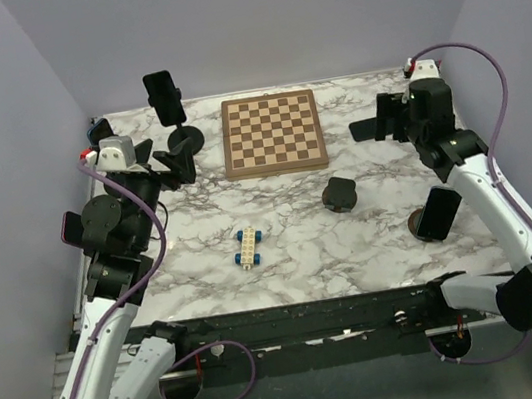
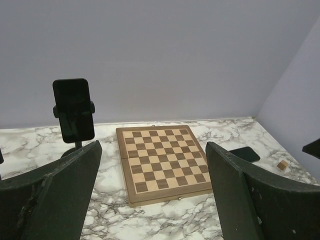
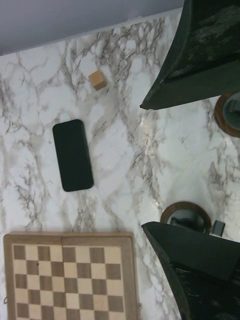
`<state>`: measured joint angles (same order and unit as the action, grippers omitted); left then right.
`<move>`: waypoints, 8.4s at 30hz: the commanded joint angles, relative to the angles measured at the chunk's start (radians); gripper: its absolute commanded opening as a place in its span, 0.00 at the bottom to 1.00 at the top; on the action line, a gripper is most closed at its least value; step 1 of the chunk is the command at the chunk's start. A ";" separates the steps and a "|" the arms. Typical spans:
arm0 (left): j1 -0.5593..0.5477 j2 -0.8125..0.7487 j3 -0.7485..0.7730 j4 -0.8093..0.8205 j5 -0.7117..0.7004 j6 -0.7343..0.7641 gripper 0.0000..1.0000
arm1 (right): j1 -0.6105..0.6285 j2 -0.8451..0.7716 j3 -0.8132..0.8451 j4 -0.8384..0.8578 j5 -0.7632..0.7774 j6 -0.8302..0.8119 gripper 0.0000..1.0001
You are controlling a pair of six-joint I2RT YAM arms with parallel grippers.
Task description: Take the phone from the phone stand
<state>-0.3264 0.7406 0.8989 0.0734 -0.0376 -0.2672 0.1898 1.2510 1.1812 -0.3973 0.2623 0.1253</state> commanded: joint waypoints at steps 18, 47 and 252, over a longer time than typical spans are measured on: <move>-0.046 -0.060 -0.012 0.005 -0.065 0.019 0.93 | -0.047 -0.376 -0.220 -0.285 0.191 0.245 1.00; -0.088 -0.094 -0.009 0.004 -0.073 0.024 0.94 | -0.271 -0.089 0.023 -0.597 -0.010 0.183 1.00; -0.179 0.031 0.015 0.013 0.094 0.061 0.98 | -0.408 0.660 0.554 -0.685 -0.425 0.609 0.01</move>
<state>-0.4999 0.7448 0.8921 0.0666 -0.0746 -0.2058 -0.2497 2.0312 1.7153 -1.1656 -0.3462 0.8730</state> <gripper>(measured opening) 0.982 0.066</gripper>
